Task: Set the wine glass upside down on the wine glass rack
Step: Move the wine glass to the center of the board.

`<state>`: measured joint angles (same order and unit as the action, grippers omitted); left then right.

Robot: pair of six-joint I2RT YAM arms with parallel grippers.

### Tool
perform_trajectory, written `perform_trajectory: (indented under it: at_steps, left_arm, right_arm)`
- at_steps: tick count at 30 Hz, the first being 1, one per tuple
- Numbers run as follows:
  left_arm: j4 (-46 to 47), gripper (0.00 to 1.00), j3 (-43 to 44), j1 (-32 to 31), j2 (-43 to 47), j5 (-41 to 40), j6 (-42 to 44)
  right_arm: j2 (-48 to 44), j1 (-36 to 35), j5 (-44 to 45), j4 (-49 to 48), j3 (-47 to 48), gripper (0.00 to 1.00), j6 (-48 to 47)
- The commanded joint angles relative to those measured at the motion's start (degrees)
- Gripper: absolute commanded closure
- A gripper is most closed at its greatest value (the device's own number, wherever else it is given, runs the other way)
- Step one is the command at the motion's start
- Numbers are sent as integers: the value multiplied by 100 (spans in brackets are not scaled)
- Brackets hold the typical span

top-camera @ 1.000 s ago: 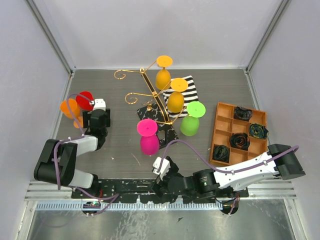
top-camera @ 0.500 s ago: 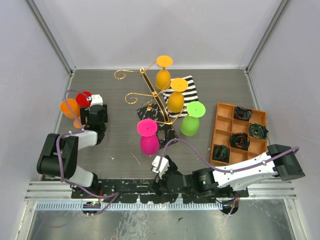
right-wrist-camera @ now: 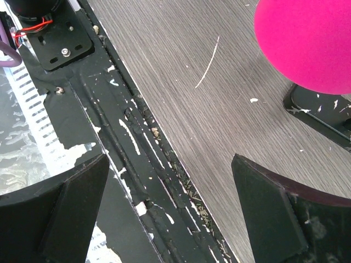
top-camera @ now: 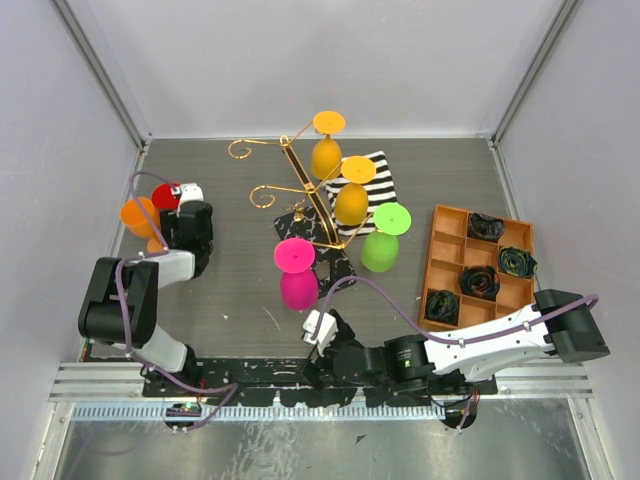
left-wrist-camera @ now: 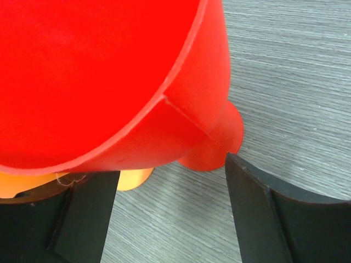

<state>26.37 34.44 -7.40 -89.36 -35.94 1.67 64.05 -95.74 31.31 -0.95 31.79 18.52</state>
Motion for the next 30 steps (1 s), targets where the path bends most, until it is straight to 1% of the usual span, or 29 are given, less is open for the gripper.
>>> perform_trajectory:
  at_steps: [1, 6, 15, 17, 21, 24, 26, 30]
  left_arm:
    - [-206, 20, 276, 37, -121, -73, -97]
    - [-415, 29, 444, 70, -224, 7, -104]
    - [-574, 50, 533, 116, -270, 134, -128]
    - [-588, 52, 545, 124, -276, 182, -125]
    - [-478, 50, 441, 125, -184, 353, -61]
    - [-335, 43, 273, 125, -31, 483, -46]
    - [-486, 40, 248, 117, 105, 554, -120]
    - [-837, 37, 115, 53, 577, 631, -218]
  right_arm:
    - [-35, 38, -36, -295, -23, 0, -35]
    - [-14, 64, -66, -300, -17, 0, -34]
    - [48, 126, -137, -323, -24, 0, -40]
    - [66, 134, -155, -333, -20, 0, -38]
    - [74, 151, -168, -336, -24, 0, -35]
    - [90, 165, -165, -338, -33, 0, -25]
    - [98, 178, -178, -342, -43, 0, -24]
    - [145, 211, -214, -370, -57, 0, -15]
